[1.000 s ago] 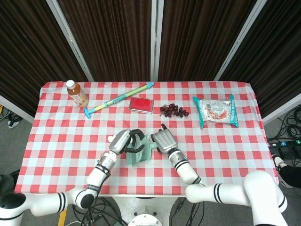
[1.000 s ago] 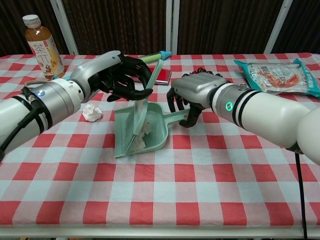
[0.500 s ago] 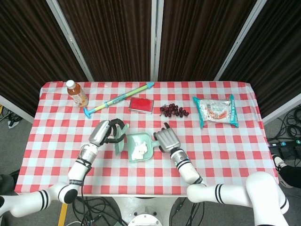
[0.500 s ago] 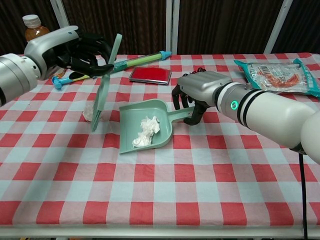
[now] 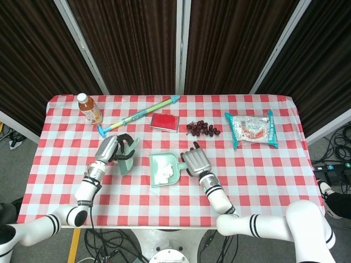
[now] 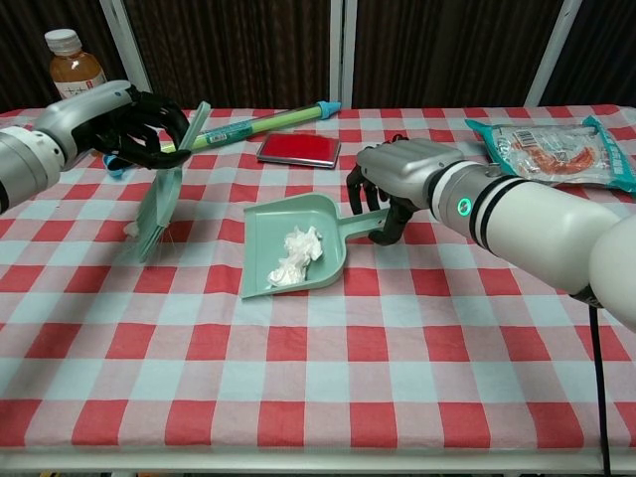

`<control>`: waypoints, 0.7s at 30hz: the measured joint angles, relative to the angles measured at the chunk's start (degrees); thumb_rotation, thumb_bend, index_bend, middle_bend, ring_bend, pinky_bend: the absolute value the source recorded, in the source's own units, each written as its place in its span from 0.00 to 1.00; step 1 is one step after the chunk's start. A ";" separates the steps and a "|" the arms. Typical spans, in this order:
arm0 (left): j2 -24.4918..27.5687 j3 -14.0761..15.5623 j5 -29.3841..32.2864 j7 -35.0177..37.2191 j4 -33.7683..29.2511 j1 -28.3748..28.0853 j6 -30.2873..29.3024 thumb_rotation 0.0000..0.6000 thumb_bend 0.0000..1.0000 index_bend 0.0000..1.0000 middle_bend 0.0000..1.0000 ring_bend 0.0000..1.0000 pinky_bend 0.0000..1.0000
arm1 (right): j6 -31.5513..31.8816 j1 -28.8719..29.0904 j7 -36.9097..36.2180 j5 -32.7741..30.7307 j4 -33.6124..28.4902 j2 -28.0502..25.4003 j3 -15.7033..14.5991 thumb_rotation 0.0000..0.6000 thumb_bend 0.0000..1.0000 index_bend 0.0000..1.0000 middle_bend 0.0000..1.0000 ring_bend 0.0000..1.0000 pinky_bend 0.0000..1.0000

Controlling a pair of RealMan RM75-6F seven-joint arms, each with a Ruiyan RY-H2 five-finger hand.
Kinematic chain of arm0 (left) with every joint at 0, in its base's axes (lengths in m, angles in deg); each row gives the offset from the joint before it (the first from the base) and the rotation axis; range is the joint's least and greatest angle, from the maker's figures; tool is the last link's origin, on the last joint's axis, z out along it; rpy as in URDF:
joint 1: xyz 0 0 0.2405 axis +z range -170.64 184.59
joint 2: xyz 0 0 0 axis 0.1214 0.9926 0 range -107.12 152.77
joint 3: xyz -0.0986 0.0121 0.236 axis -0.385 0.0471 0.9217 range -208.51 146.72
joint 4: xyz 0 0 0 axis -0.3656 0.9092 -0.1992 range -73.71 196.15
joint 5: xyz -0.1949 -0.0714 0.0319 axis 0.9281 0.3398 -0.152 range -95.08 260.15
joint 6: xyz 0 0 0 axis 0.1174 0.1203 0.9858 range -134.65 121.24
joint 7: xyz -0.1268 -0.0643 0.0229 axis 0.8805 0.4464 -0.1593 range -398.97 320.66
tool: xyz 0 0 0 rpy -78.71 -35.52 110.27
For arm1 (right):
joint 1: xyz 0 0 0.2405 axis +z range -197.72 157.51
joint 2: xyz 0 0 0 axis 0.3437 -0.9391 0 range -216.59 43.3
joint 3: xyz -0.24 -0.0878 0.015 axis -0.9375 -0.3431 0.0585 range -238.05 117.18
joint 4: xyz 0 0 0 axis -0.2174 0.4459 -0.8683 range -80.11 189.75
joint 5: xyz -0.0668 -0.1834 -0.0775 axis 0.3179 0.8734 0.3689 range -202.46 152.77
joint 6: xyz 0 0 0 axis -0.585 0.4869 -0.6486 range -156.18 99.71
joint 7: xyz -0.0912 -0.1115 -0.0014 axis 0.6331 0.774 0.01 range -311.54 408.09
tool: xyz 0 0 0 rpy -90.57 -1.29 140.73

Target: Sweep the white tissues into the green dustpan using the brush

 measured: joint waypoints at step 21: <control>0.76 1.13 -2.07 5.93 4.79 -0.59 1.48 1.00 0.48 0.53 0.56 0.60 0.85 | 0.71 -0.12 1.04 -0.25 -0.88 0.03 0.40 1.00 0.34 0.70 0.59 0.32 0.11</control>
